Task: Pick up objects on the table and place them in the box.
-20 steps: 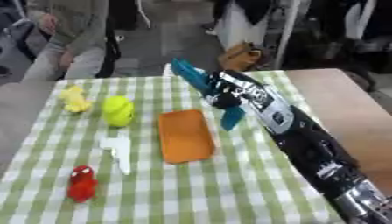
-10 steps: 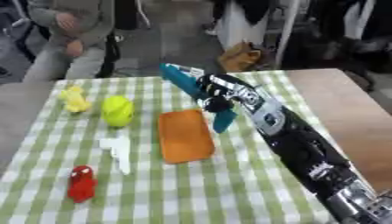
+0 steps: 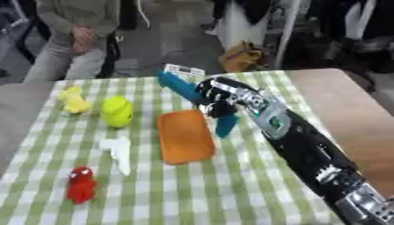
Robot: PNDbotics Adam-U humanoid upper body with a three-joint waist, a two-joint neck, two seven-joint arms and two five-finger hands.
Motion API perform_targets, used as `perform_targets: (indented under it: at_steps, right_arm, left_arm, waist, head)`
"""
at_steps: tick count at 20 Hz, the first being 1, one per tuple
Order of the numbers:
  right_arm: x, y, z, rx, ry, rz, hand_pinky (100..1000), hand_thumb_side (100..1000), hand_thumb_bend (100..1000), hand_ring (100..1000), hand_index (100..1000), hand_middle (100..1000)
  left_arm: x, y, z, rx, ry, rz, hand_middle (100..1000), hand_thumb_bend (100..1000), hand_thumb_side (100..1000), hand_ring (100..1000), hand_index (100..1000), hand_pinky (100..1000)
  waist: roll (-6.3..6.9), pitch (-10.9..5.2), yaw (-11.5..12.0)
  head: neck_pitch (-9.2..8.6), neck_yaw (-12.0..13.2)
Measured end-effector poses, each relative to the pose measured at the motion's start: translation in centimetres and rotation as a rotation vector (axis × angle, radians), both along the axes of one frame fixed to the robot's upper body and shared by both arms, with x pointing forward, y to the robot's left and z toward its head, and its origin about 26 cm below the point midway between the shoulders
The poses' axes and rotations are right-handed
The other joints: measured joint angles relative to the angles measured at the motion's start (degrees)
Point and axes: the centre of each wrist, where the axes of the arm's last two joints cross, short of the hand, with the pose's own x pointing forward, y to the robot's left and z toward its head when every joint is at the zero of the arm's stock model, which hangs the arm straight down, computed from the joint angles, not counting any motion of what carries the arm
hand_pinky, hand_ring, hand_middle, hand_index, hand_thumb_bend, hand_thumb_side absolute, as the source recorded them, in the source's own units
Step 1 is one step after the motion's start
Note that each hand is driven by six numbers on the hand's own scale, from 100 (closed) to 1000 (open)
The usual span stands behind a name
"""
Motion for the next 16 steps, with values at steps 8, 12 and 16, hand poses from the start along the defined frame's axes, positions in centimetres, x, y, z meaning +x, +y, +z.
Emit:
perform_targets:
  at_steps: [8, 12, 16]
  right_arm:
    - [-0.16, 0.01, -0.39, -0.008, 0.012, 0.025, 100, 100, 100, 412, 793, 523]
    - [-0.19, 0.09, -0.57, -0.013, 0.017, 0.051, 100, 100, 100, 414, 802, 533]
    - [-0.22, 0.21, -0.75, -0.018, 0.023, 0.079, 100, 100, 100, 413, 802, 535]
  left_arm:
    - [0.01, -0.14, -0.03, 0.0, 0.002, -0.007, 731, 192, 850, 678, 843, 540]
    - [0.02, -0.16, -0.01, 0.0, 0.002, -0.011, 731, 191, 851, 678, 843, 540]
    - [0.05, -0.22, 0.05, -0.001, 0.0, -0.017, 731, 191, 851, 679, 843, 540]
  waist:
    - [0.0, 0.0, 0.46]
    - [0.0, 0.0, 0.7]
    - [0.0, 0.0, 0.7]
  head:
    - [0.0, -0.44]
    - [0.0, -0.64]
    - [0.0, -0.89]
